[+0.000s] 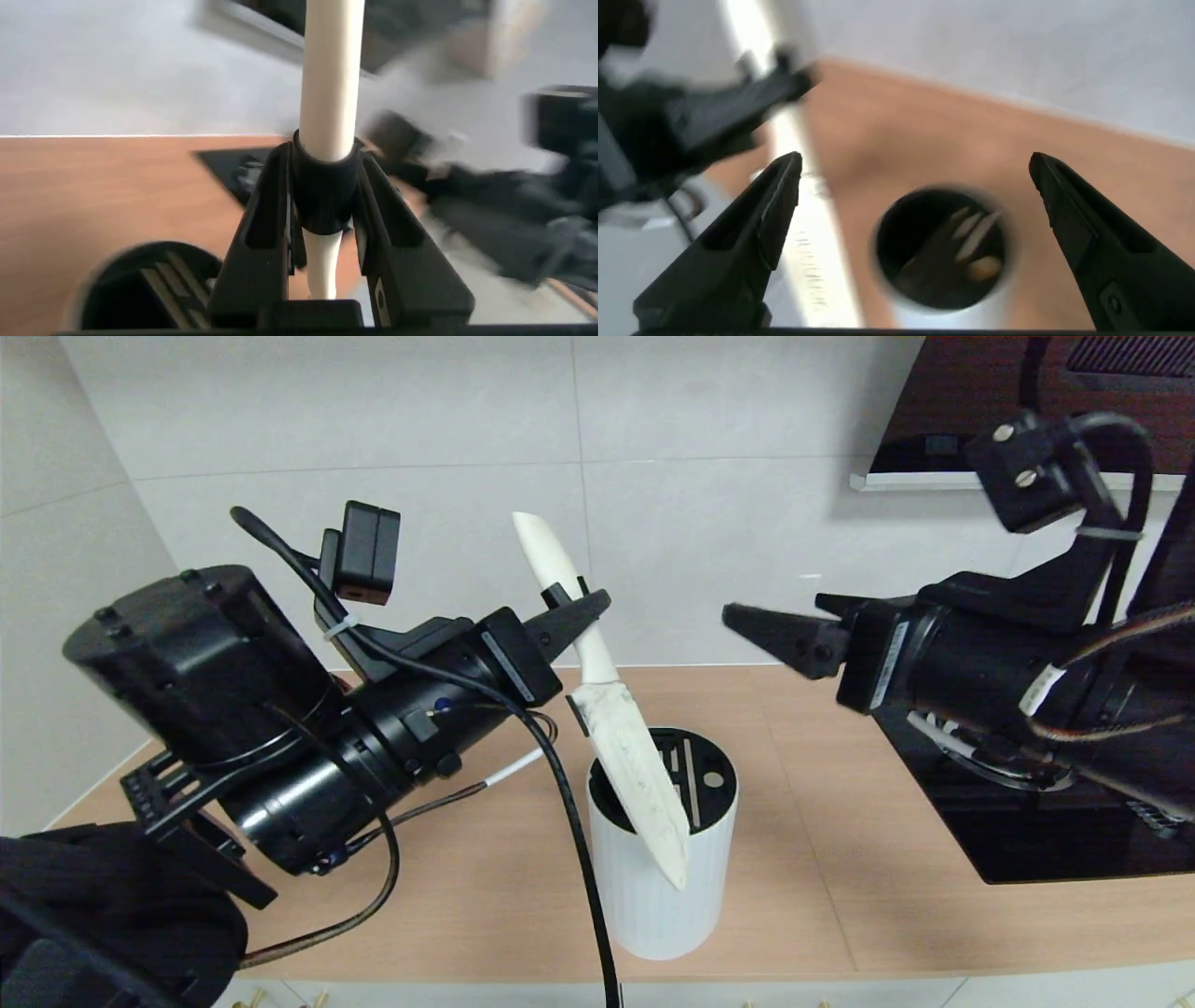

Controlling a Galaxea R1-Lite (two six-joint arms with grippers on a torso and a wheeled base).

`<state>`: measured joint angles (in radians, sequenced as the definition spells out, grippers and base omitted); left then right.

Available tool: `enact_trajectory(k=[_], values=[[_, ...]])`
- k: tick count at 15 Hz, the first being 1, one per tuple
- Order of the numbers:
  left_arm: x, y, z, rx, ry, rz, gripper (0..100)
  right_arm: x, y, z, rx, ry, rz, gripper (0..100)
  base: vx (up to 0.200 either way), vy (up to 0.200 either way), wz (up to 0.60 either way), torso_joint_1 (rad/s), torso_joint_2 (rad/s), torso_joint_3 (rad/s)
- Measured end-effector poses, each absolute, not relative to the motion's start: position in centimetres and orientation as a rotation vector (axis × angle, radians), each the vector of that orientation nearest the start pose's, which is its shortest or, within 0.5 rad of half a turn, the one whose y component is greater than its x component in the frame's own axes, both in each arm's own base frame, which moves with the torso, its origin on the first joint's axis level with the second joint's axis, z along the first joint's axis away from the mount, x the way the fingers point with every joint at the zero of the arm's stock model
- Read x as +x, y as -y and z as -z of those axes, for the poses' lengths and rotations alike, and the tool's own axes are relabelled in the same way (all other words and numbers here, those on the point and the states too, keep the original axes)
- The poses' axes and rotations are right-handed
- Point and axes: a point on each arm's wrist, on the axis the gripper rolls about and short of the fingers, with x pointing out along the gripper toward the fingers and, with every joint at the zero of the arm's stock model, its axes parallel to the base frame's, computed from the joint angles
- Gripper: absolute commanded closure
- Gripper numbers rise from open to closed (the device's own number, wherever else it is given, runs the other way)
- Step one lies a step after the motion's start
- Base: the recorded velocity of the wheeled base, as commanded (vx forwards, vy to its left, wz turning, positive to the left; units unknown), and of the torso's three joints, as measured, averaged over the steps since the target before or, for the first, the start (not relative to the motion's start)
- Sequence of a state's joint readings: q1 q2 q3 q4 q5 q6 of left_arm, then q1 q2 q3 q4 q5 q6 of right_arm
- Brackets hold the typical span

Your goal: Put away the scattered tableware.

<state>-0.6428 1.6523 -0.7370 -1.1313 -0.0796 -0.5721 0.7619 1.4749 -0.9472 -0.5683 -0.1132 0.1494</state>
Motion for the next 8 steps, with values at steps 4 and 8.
enact_trajectory(k=[4,8], values=[[23.8,17.9,-26.2,-0.538,0.096,0.433,100,19.0,-16.5,-29.2,0.179,0.034,-0.627,0,0.000,0.000,0.00,0.000,0.00,0.000],[22.3,20.5,-27.6,-0.385,0.168,0.334,100,19.2,-16.1,-29.3,0.179,0.038,-0.610,0,0.000,0.000,0.00,0.000,0.00,0.000]])
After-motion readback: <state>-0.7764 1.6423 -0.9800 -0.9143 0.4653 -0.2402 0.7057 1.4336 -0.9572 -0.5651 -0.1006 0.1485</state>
